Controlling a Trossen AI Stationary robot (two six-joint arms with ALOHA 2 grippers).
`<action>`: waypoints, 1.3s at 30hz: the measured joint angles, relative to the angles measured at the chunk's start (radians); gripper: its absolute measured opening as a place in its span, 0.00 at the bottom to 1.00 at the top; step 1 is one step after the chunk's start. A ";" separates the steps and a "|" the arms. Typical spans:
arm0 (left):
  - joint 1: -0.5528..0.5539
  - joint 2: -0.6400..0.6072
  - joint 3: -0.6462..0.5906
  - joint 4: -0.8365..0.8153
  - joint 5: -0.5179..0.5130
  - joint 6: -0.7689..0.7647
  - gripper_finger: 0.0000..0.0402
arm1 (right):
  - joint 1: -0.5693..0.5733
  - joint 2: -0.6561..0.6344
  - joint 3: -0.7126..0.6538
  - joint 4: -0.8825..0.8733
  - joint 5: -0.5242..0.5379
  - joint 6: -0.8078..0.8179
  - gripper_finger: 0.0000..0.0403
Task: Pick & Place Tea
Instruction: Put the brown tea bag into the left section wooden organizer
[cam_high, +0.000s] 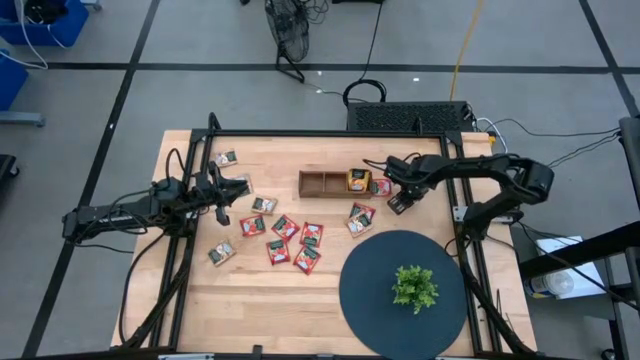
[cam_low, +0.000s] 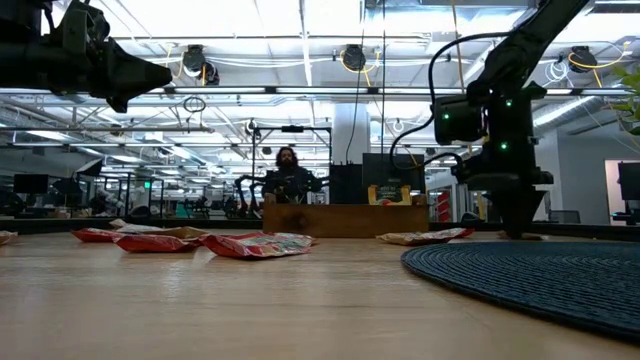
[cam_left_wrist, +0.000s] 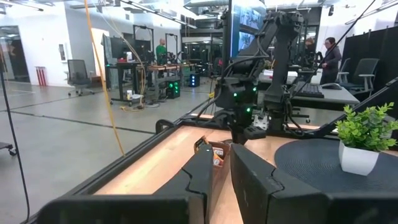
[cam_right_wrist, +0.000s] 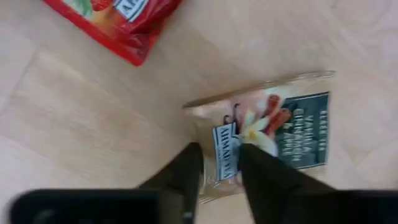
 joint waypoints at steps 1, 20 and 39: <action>0.000 0.000 0.000 0.000 0.000 0.000 0.16 | 0.000 0.001 0.000 0.002 0.004 -0.010 0.16; 0.000 0.000 0.000 0.000 -0.002 0.000 0.16 | 0.304 -0.174 0.129 -0.060 0.439 -0.047 0.01; 0.000 0.000 0.000 0.000 -0.001 0.000 0.16 | 0.628 -0.190 -0.098 1.076 0.937 -0.671 0.01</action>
